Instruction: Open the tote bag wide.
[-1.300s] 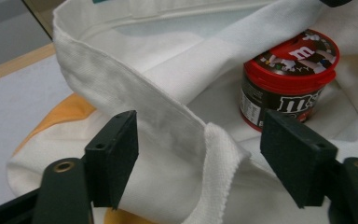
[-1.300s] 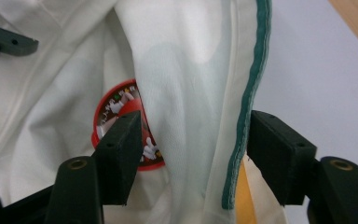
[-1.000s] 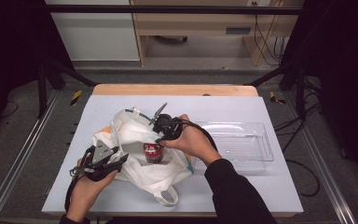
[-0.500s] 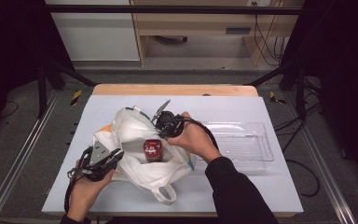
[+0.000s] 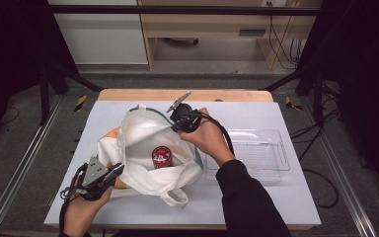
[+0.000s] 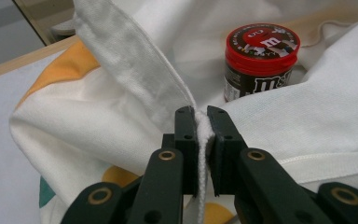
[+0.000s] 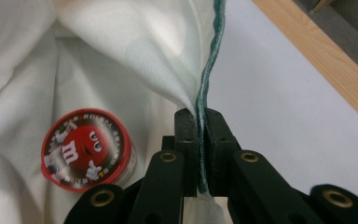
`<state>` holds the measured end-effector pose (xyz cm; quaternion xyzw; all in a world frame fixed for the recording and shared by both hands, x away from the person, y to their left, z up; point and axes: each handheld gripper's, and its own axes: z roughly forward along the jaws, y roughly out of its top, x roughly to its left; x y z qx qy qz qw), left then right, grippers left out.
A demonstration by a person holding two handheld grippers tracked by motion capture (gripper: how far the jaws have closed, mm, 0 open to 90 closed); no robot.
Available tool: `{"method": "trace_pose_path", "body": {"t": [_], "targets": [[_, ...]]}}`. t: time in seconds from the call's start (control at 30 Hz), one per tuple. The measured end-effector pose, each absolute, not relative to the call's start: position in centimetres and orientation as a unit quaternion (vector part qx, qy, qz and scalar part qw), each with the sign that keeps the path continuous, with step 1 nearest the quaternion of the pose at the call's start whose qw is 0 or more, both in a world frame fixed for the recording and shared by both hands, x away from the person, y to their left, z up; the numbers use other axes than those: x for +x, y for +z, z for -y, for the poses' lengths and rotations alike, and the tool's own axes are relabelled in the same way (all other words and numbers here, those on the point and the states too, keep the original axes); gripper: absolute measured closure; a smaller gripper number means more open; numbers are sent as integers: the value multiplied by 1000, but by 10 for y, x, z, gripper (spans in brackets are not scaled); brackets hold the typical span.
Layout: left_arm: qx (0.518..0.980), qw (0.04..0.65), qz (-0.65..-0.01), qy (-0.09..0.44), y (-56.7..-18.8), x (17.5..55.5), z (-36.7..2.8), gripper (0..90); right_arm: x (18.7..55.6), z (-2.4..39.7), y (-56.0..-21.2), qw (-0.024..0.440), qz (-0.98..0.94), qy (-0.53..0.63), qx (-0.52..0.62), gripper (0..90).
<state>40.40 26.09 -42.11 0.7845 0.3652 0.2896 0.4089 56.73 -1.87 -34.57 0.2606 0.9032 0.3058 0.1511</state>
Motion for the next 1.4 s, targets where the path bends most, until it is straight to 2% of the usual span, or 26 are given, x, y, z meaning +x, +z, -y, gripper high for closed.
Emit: {"method": "trace_pose_path", "body": {"t": [0.5, 0.7, 1.0, 1.4], "targets": [[793, 402, -365, 276, -432, 397, -263, 835, 604, 31, -363, 158, -887, 297, 316, 862], [788, 415, -373, 260, -435, 396, -269, 836, 606, 30, -369, 161, -889, 286, 320, 862], [786, 416, -370, 269, -436, 392, -273, 835, 602, 33, -365, 163, -883, 303, 320, 862], [802, 397, -363, 261, -440, 386, -277, 839, 606, 39, -376, 163, -887, 287, 324, 861]]}}
